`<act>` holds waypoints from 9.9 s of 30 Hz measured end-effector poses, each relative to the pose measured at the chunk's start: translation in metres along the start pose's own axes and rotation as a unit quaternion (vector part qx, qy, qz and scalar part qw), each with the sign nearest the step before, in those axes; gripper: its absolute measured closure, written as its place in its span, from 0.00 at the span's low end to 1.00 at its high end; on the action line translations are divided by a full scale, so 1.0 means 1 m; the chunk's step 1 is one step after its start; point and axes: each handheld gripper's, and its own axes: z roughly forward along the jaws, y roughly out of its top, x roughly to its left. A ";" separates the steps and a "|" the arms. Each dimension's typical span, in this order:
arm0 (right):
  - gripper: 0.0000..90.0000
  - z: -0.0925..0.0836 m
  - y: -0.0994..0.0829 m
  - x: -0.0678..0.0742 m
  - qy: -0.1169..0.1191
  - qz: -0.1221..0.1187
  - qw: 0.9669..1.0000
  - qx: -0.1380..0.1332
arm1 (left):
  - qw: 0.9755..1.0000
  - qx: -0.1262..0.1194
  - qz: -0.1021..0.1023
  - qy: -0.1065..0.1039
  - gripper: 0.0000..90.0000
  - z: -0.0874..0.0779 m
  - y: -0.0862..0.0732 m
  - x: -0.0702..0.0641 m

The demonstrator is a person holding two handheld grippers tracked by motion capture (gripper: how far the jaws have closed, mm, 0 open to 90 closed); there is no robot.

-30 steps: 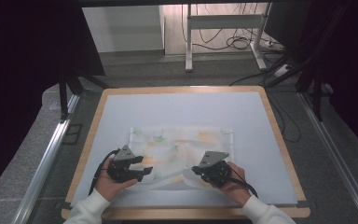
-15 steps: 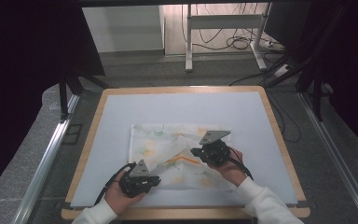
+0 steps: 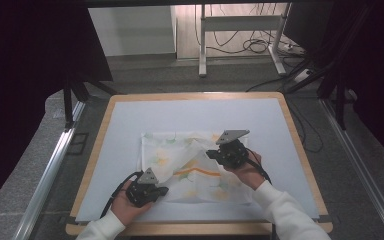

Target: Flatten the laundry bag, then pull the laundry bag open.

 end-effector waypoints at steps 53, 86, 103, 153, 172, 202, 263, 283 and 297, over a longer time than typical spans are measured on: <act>0.98 0.044 0.007 0.017 0.045 -0.021 0.998 0.026 | 1.000 0.004 -0.016 -0.024 1.00 0.001 0.001 0.007; 0.99 0.109 0.091 -0.084 -0.070 0.015 0.996 0.047 | 1.000 0.002 -0.018 -0.022 1.00 0.001 0.001 0.005; 0.99 0.101 0.097 -0.137 -0.064 0.076 0.995 0.030 | 0.999 0.008 -0.013 -0.030 1.00 0.002 0.003 0.007; 0.62 -0.034 -0.083 -0.024 0.012 0.099 0.995 0.013 | 0.991 0.002 0.125 0.053 0.36 0.022 0.030 -0.056; 0.62 -0.037 -0.084 -0.027 -0.006 0.100 0.995 0.011 | 0.995 0.018 0.094 0.008 1.00 0.030 0.040 -0.043; 0.61 -0.053 -0.105 -0.034 -0.023 0.141 0.990 0.012 | 0.996 0.007 0.075 -0.043 0.82 0.009 0.014 -0.066; 0.73 -0.074 -0.103 -0.028 -0.020 0.145 0.989 -0.014 | 0.996 -0.068 0.037 -0.054 0.33 0.012 0.103 -0.050; 0.99 -0.074 -0.128 0.011 0.011 0.113 0.993 0.041 | 0.997 -0.048 0.037 -0.052 0.36 0.033 0.110 -0.052; 0.99 -0.078 -0.139 0.021 -0.007 0.097 0.993 0.065 | 0.995 -0.027 0.056 -0.074 0.43 0.063 0.131 -0.077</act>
